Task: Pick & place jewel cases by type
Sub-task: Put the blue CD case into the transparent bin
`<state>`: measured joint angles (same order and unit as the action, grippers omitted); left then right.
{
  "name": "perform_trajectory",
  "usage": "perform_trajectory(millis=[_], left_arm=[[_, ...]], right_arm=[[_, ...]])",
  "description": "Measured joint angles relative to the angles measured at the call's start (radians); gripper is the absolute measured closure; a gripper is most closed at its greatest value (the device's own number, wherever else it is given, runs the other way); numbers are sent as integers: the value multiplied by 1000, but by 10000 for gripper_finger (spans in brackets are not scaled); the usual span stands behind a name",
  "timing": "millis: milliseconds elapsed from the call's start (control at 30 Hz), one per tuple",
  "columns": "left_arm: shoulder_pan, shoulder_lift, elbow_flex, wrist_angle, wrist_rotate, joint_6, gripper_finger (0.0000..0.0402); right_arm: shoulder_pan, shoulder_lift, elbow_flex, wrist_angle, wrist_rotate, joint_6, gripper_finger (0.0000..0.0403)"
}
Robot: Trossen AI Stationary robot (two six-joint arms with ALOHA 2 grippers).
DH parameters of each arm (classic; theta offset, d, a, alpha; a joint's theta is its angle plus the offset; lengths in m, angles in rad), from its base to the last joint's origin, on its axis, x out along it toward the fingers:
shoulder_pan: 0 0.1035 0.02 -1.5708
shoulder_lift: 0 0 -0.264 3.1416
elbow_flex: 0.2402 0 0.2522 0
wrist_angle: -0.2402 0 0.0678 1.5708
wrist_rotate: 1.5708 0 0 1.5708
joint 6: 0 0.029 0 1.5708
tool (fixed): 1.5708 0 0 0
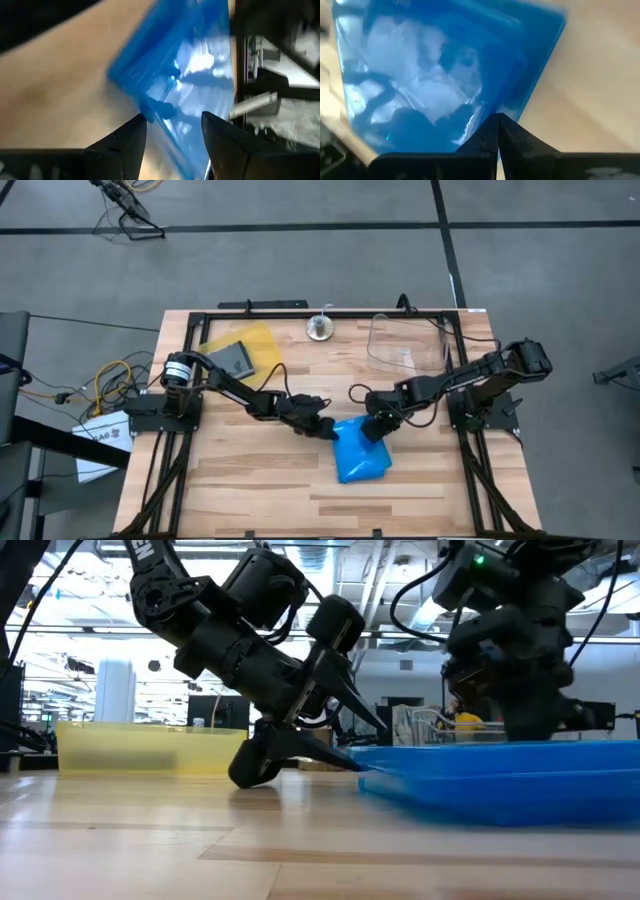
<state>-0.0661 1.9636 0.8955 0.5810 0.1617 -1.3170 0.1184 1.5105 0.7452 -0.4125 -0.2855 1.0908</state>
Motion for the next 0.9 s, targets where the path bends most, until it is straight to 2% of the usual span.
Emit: perform_trajectory(millis=[200, 300, 333, 367, 400, 467, 533, 900], left_arm=[[30, -1, 2, 68, -90, 36, 221], [46, -8, 5, 136, -87, 42, 221], [52, -8, 6, 155, -72, 39, 221], [57, -8, 11, 173, -6, 29, 221], [54, -11, 14, 181, 26, 28, 221], [56, -12, 15, 178, 108, 25, 221], [55, -9, 11, 151, 153, 29, 221], [32, -9, 10, 110, 155, 34, 221]], right_arm=[[4, -4, 6, 74, -63, -3, 403], [5, -3, 6, 108, -65, 0, 403], [5, -3, 6, 125, -61, 0, 403], [4, -3, 8, 159, -1, -5, 403], [-4, -4, 16, 172, 15, -4, 403], [-10, -4, 9, 146, 61, 0, 403], [-20, -2, 9, 151, 63, 0, 403], [-71, -3, 7, 198, 40, -19, 403]])
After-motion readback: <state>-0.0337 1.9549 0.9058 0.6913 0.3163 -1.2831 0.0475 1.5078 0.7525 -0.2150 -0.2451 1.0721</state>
